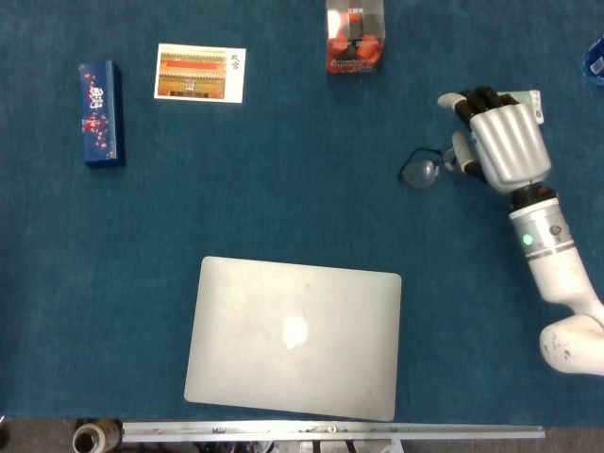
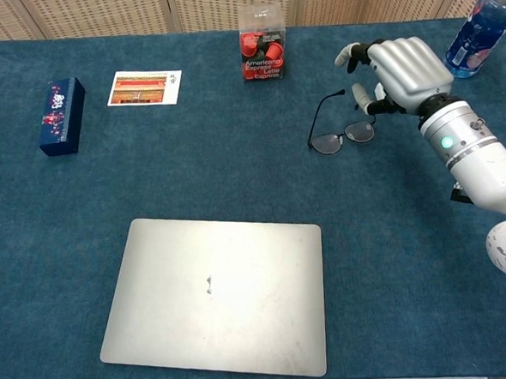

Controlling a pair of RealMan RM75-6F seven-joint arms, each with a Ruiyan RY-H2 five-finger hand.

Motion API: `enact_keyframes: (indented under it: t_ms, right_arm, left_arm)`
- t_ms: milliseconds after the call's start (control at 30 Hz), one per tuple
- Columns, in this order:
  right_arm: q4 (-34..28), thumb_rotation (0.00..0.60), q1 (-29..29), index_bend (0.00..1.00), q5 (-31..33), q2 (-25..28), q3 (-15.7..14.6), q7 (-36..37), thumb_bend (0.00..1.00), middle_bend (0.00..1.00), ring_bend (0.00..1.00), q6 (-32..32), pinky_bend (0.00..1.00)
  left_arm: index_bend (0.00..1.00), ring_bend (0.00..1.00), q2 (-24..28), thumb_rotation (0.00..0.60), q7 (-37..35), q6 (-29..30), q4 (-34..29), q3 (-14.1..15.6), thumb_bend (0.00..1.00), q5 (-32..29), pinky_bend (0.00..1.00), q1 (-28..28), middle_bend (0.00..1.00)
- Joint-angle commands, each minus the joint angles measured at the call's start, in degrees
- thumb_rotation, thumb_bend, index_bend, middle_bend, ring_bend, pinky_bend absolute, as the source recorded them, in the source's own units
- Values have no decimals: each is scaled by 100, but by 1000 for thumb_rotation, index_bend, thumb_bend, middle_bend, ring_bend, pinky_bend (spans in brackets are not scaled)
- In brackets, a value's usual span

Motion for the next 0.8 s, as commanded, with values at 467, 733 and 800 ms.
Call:
enact_keyframes:
  t_ms: [467, 733, 800]
  right_arm:
    - [150, 600, 34, 308, -40, -103, -183, 137, 479, 377, 293, -138, 468]
    - [323, 600, 61, 307, -37, -211, -261, 184, 478, 377, 293, -257, 468]
    - [359, 600, 67, 308, -48, -233, -274, 204, 478, 377, 293, -268, 469]
  left_arm:
    - [543, 401, 3, 600, 7, 20, -15, -2, 93, 4, 475, 18, 482]
    - [543, 401, 17, 600, 32, 26, -41, -1, 93, 0, 477, 30, 482]
    - [543, 401, 16, 600, 28, 22, -35, -1, 93, -3, 478, 30, 482]
